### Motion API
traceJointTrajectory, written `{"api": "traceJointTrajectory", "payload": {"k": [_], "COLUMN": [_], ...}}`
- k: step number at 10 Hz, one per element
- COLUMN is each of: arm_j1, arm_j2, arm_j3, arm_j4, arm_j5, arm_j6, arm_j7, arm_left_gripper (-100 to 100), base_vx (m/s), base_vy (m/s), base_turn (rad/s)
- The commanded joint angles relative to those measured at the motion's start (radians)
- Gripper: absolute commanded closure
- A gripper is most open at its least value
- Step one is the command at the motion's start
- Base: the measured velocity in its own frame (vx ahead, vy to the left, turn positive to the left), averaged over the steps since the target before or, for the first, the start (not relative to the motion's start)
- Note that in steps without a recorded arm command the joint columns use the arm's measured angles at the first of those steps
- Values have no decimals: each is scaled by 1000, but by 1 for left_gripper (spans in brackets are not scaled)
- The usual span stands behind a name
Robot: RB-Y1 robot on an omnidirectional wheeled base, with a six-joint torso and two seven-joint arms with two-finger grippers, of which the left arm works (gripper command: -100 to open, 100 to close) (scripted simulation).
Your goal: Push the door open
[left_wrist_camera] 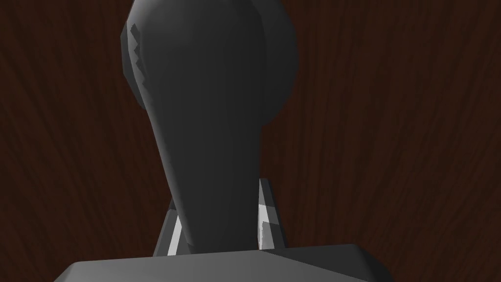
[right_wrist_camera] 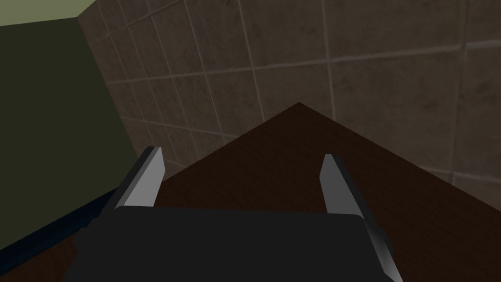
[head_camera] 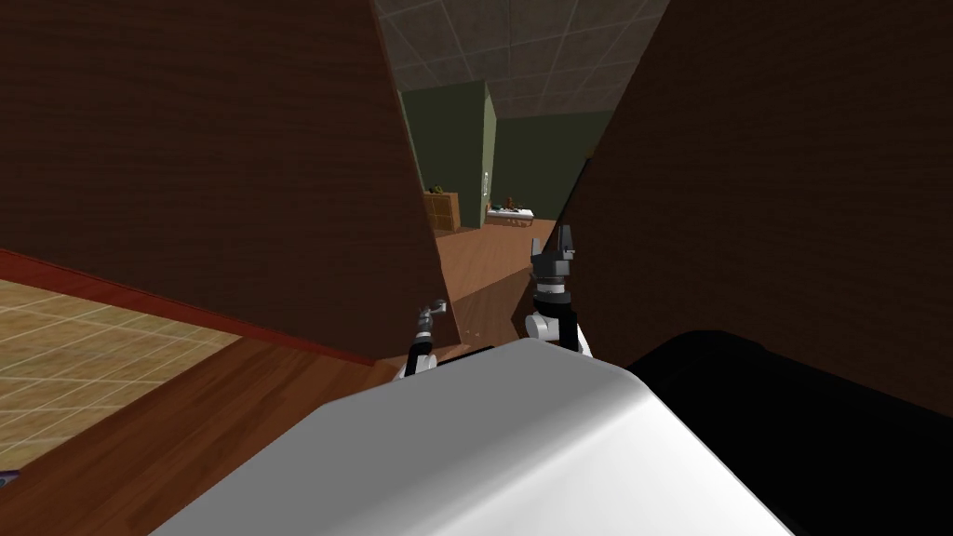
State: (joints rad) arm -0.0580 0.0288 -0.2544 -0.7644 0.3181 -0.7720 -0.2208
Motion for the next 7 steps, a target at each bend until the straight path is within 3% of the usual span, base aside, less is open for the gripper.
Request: {"api": "traceJointTrajectory", "payload": {"k": [1,4,6,7], "arm_j1": [-9,-13,-11,-11], "arm_j2": [-11,-26,1,3], "arm_j3": [18,42,62,65], "arm_j4": [10,13,13,13], "arm_j5": [6,14,23,25], "arm_j6": [-6,-7,-9,-10], "arm_j7": [-1,-3,-7,-8], "arm_left_gripper": [100,100,100,100], "base_vx": [159,142,92,165], "base_vy": [-143,-101,-30,-59], "base_turn": [79,57,41,44]}}
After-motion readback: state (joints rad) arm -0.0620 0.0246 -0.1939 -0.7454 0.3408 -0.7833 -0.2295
